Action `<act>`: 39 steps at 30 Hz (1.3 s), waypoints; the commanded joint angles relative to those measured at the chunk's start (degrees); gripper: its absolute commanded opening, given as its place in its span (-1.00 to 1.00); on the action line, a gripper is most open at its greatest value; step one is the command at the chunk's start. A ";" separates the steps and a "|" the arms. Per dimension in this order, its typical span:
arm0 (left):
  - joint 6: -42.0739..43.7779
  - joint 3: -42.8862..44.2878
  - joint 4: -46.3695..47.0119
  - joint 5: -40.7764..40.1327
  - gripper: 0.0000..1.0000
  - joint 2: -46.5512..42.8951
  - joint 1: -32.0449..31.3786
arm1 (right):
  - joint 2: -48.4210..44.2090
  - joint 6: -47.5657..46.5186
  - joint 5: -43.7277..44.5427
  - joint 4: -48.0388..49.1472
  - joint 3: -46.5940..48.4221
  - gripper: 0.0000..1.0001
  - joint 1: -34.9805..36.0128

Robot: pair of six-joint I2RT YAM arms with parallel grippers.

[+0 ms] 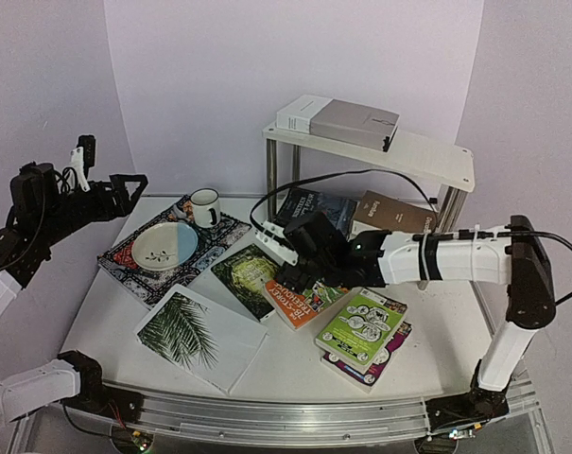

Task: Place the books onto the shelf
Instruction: Adjust the book at the book pile on the shelf, then hold the book at the corner of the board.

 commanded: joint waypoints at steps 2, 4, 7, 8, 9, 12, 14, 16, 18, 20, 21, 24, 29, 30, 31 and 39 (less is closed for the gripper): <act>-7.29 -2.14 -1.54 -13.09 0.99 -2.51 0.04 | 1.03 12.93 8.22 15.46 -6.18 0.97 2.91; -9.94 -4.64 -1.55 -10.45 0.99 -2.37 0.06 | 2.43 16.33 5.76 16.68 -6.98 0.97 2.95; -11.97 -7.41 -1.69 -7.54 0.99 -2.26 0.09 | 5.37 20.23 3.51 18.90 -7.27 0.97 2.93; -12.31 -8.05 -2.04 -7.31 0.99 -2.65 0.09 | 6.03 20.78 2.32 21.12 -8.25 0.97 2.95; -12.61 -8.61 -2.60 -7.31 0.99 -3.24 0.09 | 6.51 21.04 0.75 24.11 -9.74 0.97 2.92; -14.09 -8.83 -6.53 -8.31 0.99 -4.35 0.08 | 9.62 24.02 -1.39 33.03 -13.01 0.97 2.96; -15.29 -7.69 -10.69 -8.66 0.99 -3.70 0.09 | 12.34 24.97 -1.52 35.38 -12.94 0.97 2.91; -16.62 -6.45 -14.71 -8.48 0.99 -2.67 0.10 | 15.13 25.68 -2.39 36.72 -12.24 0.97 2.93; -17.26 -5.82 -17.32 -7.23 0.99 -2.69 0.10 | 17.79 25.78 -4.24 37.45 -11.34 0.97 2.97; -17.81 -5.78 -18.40 -6.55 1.00 -3.58 0.10 | 20.13 26.19 -5.91 39.98 -11.43 0.97 3.02; -17.95 -5.79 -18.67 -6.39 0.99 -4.08 0.10 | 20.86 26.28 -6.47 40.79 -11.31 0.97 3.01; -18.06 -5.35 -19.57 -5.97 1.00 -4.20 0.10 | 24.01 26.01 -6.95 42.68 -10.38 0.97 3.09; -18.44 -5.00 -19.84 -5.46 0.99 -2.54 0.10 | 27.81 25.88 -4.81 40.57 -7.69 0.97 3.06; -18.53 -5.03 -19.88 -5.35 0.99 -2.29 0.10 | 28.48 25.85 -4.30 39.47 -7.04 0.97 3.07; -18.56 -5.09 -19.92 -5.11 0.99 -2.07 0.10 | 28.70 25.76 -3.82 38.93 -6.82 0.97 3.06; -20.57 -6.99 -20.68 -2.60 0.99 -1.36 0.08 | 26.55 23.60 -5.52 43.10 -10.45 0.97 3.55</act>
